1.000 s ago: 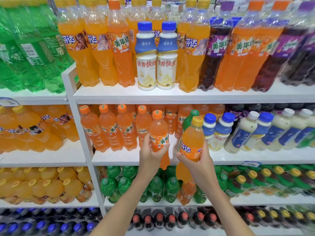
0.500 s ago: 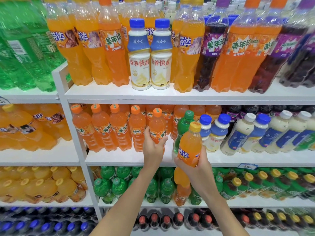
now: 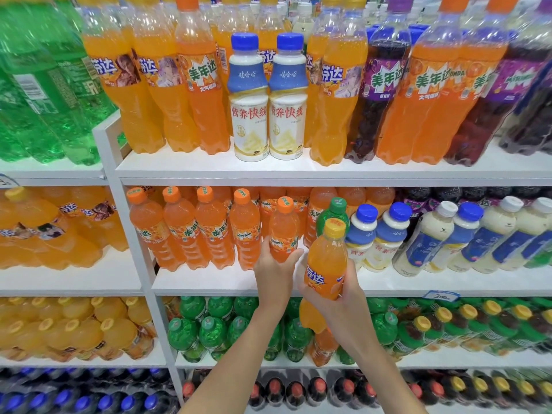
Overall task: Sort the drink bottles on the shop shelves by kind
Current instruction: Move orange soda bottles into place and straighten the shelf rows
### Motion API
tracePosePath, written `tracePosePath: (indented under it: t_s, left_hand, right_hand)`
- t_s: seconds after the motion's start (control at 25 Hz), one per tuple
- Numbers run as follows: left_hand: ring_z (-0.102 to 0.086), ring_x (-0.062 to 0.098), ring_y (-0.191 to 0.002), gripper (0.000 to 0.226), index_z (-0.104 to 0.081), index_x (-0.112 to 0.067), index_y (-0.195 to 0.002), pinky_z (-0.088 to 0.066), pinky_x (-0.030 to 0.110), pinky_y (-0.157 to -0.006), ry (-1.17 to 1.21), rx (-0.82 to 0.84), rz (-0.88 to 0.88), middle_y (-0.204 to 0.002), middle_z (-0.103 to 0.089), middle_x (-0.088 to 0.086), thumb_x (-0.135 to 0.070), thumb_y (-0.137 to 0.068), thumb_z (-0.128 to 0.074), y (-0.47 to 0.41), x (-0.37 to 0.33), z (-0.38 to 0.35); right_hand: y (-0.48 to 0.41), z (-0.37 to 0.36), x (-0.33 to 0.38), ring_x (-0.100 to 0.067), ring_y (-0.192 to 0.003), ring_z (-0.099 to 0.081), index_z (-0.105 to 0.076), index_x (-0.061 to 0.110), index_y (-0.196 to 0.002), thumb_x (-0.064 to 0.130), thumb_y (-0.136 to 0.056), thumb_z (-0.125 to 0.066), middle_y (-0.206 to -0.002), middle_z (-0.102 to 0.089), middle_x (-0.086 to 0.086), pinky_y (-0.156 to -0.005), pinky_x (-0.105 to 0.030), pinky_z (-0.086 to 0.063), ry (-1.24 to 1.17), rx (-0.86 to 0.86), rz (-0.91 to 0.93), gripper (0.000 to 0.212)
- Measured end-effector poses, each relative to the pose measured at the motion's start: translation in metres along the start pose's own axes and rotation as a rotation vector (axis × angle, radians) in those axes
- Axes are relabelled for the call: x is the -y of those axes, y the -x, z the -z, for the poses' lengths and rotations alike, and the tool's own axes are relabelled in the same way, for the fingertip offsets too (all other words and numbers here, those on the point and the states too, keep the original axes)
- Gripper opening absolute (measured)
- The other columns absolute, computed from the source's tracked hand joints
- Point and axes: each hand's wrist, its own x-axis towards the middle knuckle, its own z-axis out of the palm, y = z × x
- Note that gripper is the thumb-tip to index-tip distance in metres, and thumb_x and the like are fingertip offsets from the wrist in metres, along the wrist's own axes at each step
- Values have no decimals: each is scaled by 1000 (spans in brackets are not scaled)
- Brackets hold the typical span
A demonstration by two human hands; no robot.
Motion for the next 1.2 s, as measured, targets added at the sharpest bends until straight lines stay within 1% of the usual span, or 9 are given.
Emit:
tracePosePath:
  t_s: [0.12, 0.16, 0.28, 0.4, 0.52, 0.64, 0.8, 1.0, 1.2]
  left_hand:
    - [-71, 20, -97, 60, -58, -13, -130, -58, 35, -83, -59, 48, 73, -107, -74, -1, -37, -82, -84, 0, -3, 1]
    - [-71, 23, -96, 49, -61, -13, -124, -57, 37, -81, -98, 54, 112, -104, -75, -1, -32, -85, -83, 2, -2, 1]
    - [-69, 26, -95, 34, -63, -15, -117, -55, 43, -87, -188, 85, 167, -104, -74, -2, -36, -93, -74, 7, 5, 0]
    - [-68, 31, -95, 40, -58, -11, -125, -54, 50, -89, -256, 76, 151, -99, -72, 1, -40, -99, -65, 2, 7, -3]
    - [-67, 35, -90, 49, -52, 0, -130, -50, 45, -79, -297, 78, 133, -86, -66, 3, -39, -103, -60, -7, 8, -7]
    - [-67, 34, -87, 45, -53, 5, -125, -42, 37, -69, -288, 65, 98, -83, -62, 0, -34, -104, -60, -12, 7, -6]
    - [-67, 35, -89, 34, -56, 4, -116, -41, 35, -67, -286, 53, 84, -94, -70, 12, -28, -103, -63, -13, 6, -7]
    - [-66, 31, -77, 36, -61, 5, -97, -40, 33, -60, -345, 68, 54, -77, -63, 7, -30, -100, -69, -17, 7, -4]
    - [-58, 29, -72, 40, -60, 9, -98, -39, 34, -60, -340, 59, 68, -78, -61, 10, -31, -99, -69, -20, 2, -3]
  right_hand:
    - [-1, -1, -1, -14, -88, -71, -54, 33, -117, 35, -82, -86, -97, -72, 8, -81, -48, -60, 4, -5, -8, 47]
    - [-1, -1, -1, -14, -89, -71, -54, 33, -117, 34, -82, -86, -98, -72, 8, -81, -48, -61, 5, -6, -11, 47]
    - [-2, -1, -1, -11, -88, -71, -55, 34, -116, 32, -83, -86, -97, -72, 11, -81, -45, -61, 12, -17, -11, 46]
    - [-3, -1, -1, -9, -87, -71, -54, 37, -114, 32, -82, -85, -93, -72, 14, -80, -41, -61, 3, -24, -20, 44]
    - [-3, 0, 0, -9, -86, -71, -54, 38, -114, 32, -82, -85, -93, -72, 14, -80, -41, -62, -2, -24, -36, 45]
    - [-5, 0, 0, -10, -85, -71, -54, 37, -113, 31, -82, -85, -92, -72, 13, -79, -43, -62, 0, -19, -39, 45]
    - [-5, 0, -1, -11, -84, -70, -53, 36, -114, 32, -81, -86, -91, -71, 13, -78, -44, -62, 13, -22, -43, 47]
    - [-6, 0, 0, -8, -81, -69, -54, 36, -110, 35, -82, -84, -90, -70, 14, -75, -35, -61, 19, -18, -37, 42]
    - [-8, -3, 0, -9, -83, -69, -54, 36, -110, 32, -81, -85, -91, -70, 15, -76, -37, -60, 26, -3, -39, 43]
